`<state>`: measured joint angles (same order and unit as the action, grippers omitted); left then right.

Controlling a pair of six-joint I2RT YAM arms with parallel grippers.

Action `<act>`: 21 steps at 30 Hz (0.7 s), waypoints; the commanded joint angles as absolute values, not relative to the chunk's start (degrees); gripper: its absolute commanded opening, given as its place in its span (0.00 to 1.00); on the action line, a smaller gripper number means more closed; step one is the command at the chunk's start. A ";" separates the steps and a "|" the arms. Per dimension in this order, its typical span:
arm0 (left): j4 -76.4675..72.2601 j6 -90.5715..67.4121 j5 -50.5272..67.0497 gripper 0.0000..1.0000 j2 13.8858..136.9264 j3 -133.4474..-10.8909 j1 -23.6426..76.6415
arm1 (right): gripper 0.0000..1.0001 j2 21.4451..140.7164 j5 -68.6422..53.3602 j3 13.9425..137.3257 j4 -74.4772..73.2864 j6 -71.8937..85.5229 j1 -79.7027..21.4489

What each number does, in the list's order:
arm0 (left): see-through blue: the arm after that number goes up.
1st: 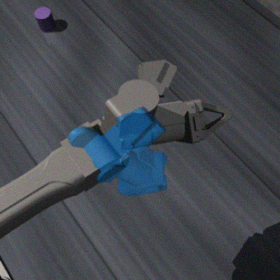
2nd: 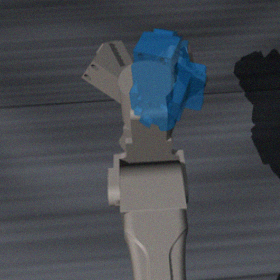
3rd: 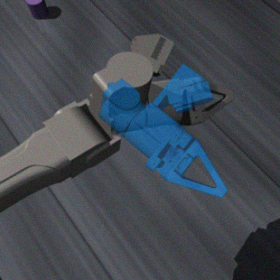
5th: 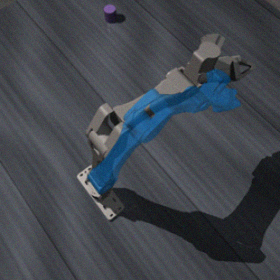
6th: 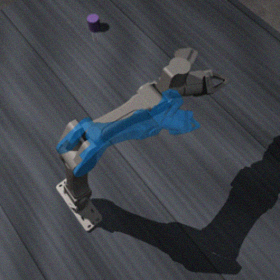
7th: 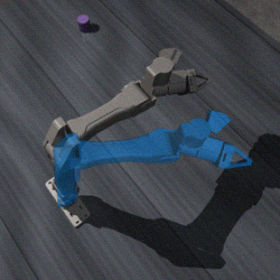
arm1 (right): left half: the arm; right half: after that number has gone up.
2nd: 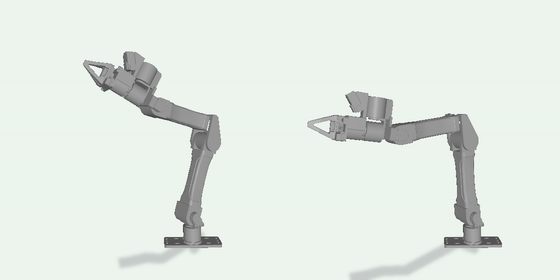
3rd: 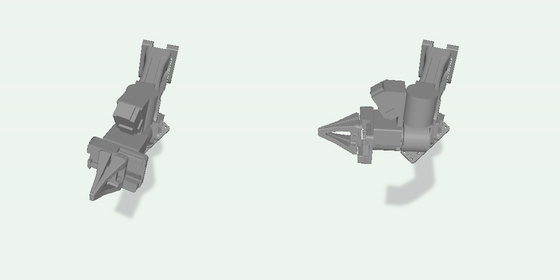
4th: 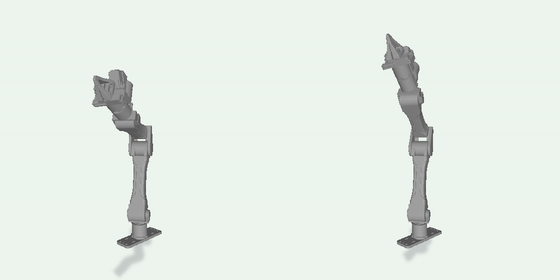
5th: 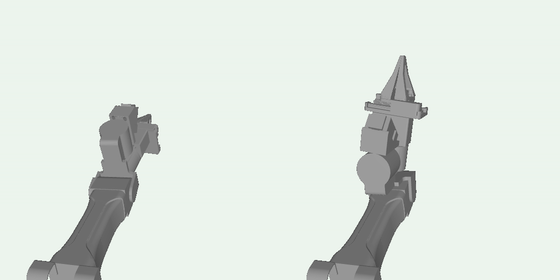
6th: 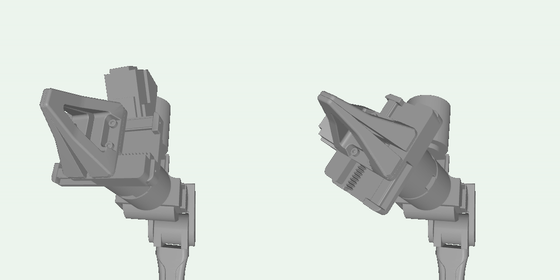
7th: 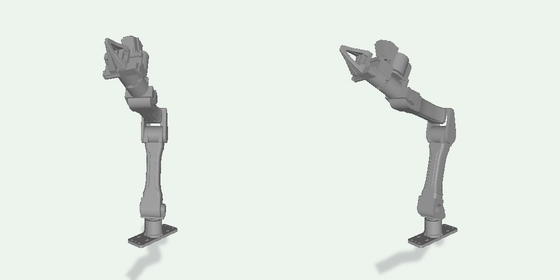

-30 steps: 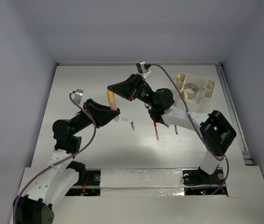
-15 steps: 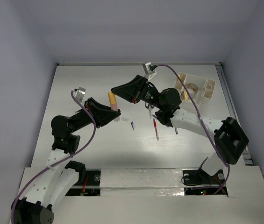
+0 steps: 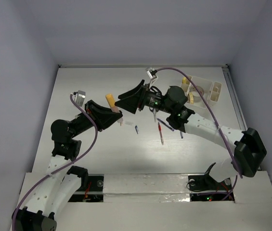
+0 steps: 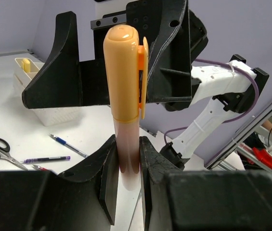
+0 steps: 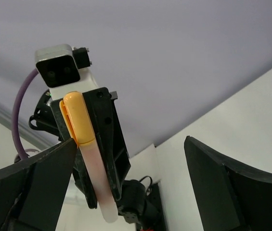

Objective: Sort the stationery into containers
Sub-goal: Close the pen cap on the pen.

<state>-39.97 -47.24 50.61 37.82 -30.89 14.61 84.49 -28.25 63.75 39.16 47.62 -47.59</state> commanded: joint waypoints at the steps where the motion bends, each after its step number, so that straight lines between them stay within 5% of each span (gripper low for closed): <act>1: -42.01 -45.53 51.77 0.00 36.83 -33.05 14.77 | 1.00 80.95 -29.00 66.52 30.07 39.56 -48.25; 21: -38.58 -44.30 53.09 0.00 36.12 -30.76 15.29 | 1.00 84.64 -35.77 81.29 16.17 29.80 -48.25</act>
